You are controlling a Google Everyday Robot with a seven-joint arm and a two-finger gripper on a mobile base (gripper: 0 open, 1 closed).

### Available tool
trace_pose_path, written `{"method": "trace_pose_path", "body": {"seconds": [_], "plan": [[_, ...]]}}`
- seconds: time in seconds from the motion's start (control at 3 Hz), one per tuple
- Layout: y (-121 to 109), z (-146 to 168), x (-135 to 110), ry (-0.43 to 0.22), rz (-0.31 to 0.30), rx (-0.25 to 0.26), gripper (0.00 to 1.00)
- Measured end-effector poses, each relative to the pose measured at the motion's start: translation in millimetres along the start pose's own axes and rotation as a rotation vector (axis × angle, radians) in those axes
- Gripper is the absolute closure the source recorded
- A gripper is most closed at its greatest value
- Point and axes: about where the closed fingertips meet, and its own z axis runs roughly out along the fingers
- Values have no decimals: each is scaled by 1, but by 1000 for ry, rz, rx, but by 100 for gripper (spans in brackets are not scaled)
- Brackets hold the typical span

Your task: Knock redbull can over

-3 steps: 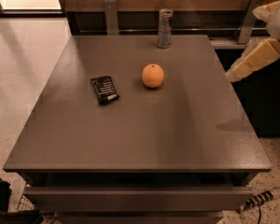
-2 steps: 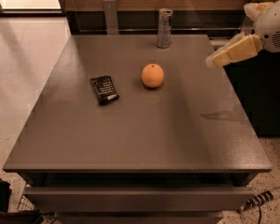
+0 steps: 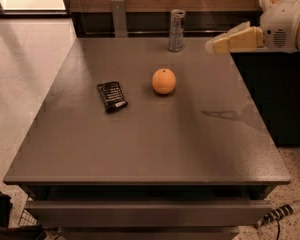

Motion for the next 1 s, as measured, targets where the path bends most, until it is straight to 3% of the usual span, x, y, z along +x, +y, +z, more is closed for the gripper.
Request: {"method": "trace_pose_path", "body": {"seconds": [0.33, 0.67, 1.0], "plan": [[-1, 7, 4, -14, 28, 1, 0], [-20, 41, 15, -63, 88, -30, 0], [-50, 102, 38, -103, 175, -100, 0]]}}
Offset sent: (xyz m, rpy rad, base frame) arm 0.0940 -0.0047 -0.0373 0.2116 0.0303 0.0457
